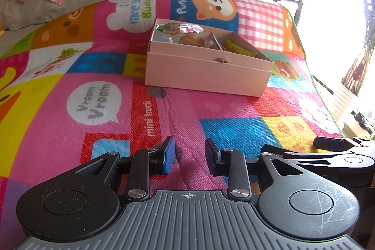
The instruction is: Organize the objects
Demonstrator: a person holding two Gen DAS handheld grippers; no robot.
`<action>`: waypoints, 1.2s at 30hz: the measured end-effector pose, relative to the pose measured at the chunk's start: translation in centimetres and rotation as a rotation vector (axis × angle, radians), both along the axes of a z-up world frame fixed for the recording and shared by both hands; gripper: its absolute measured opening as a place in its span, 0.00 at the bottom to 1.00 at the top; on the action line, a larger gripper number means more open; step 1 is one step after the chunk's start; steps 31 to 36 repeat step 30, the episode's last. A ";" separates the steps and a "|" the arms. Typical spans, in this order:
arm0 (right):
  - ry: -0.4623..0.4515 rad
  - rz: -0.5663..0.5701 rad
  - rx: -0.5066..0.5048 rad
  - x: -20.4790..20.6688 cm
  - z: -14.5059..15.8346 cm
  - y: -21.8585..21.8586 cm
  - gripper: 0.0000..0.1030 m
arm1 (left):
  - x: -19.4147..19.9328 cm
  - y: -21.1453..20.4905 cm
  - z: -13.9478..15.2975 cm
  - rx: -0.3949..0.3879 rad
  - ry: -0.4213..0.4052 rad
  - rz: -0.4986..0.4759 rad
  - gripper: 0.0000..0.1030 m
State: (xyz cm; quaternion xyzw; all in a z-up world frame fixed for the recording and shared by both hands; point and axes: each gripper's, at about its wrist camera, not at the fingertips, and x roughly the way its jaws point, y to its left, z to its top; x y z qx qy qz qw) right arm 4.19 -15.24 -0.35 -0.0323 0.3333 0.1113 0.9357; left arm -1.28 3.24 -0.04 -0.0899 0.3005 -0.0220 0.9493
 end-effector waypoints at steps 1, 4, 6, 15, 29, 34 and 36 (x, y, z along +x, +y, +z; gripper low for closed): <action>-0.001 0.000 -0.002 0.0 0.0 0.0 1.00 | 0.0 0.0 0.0 0.000 0.001 0.000 0.32; -0.001 0.001 -0.002 0.1 0.0 -0.1 1.00 | -0.1 -0.2 0.0 0.013 0.001 0.000 0.32; -0.001 0.001 0.000 0.1 0.0 -0.1 1.00 | 0.0 -0.4 0.0 0.031 0.003 0.000 0.32; -0.001 0.001 -0.002 0.0 0.0 -0.1 1.00 | 0.0 -0.7 0.1 0.053 0.006 0.000 0.32; -0.002 0.000 -0.002 0.0 0.0 0.0 1.00 | 0.0 -0.9 0.1 0.074 0.007 -0.005 0.31; -0.002 0.000 -0.002 0.0 0.0 0.0 1.00 | 0.0 -0.8 0.1 0.074 0.008 -0.005 0.31; -0.002 0.000 -0.002 0.0 0.0 0.0 1.00 | 0.0 -0.8 0.1 0.074 0.008 -0.005 0.31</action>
